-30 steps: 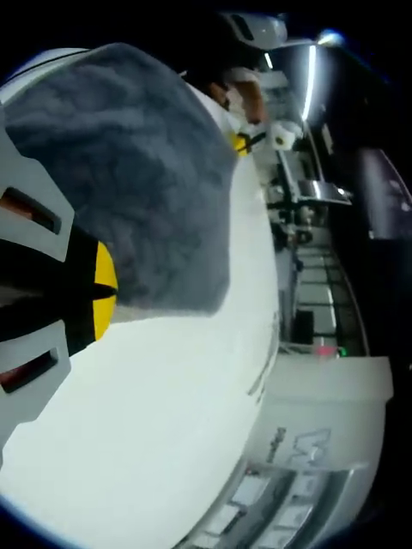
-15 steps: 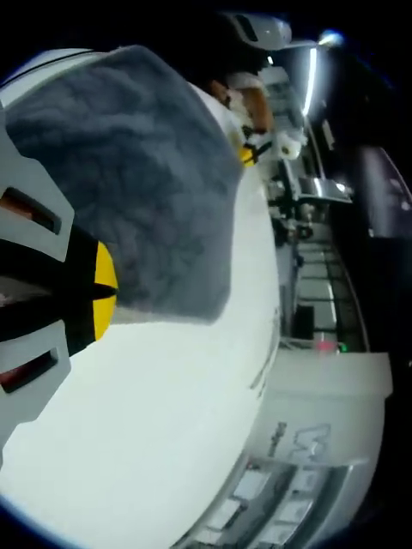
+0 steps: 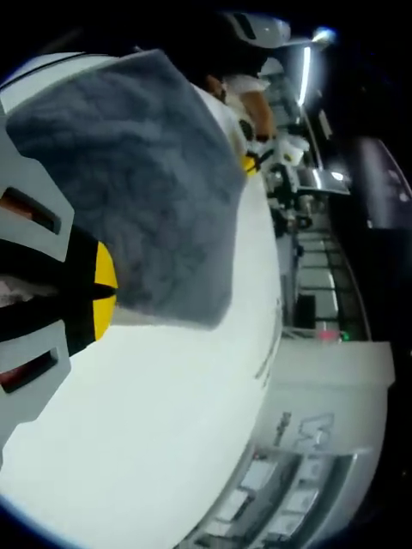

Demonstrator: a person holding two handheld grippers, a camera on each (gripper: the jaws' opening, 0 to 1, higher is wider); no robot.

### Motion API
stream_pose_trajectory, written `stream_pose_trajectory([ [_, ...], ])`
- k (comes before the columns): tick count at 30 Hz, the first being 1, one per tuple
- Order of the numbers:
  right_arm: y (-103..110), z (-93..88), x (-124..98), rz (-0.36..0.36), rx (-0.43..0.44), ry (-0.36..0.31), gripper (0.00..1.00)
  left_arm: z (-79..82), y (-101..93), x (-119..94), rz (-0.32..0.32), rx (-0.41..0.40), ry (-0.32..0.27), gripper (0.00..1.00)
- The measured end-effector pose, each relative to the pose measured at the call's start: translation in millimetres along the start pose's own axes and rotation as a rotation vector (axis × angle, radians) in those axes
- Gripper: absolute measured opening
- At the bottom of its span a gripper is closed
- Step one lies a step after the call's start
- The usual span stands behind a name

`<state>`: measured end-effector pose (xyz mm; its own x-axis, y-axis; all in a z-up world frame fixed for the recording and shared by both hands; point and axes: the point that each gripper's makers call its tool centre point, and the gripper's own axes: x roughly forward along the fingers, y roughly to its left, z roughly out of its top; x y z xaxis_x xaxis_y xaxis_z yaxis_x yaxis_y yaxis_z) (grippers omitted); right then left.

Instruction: Open the folded towel by lifting each exposed corner and separating the folded layers until the towel lies flat within the target outline without major curled edges

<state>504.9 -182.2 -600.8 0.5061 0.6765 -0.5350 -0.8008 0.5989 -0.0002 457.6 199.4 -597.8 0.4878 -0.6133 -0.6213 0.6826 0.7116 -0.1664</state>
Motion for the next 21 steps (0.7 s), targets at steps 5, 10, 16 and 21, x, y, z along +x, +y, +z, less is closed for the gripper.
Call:
stream_pose_trajectory([
  [5, 1, -2.1, -3, -0.016, 0.005, -0.002, 0.00, 6.8, 7.9, 6, -0.005, 0.016, 0.011, 0.04],
  [10, 2, -3.8, -6, -0.026, 0.005, 0.003, 0.00, 13.6, 14.4, 12, -0.009, 0.033, 0.020, 0.04],
  [16, 3, -5.6, -10, -0.040, 0.002, 0.010, 0.00, 21.5, 22.2, 19, -0.014, 0.059, 0.038, 0.04],
  [21, 5, -7.9, -14, -0.051, 0.007, 0.012, 0.00, 28.5, 28.7, 26, -0.016, 0.075, 0.047, 0.04],
])
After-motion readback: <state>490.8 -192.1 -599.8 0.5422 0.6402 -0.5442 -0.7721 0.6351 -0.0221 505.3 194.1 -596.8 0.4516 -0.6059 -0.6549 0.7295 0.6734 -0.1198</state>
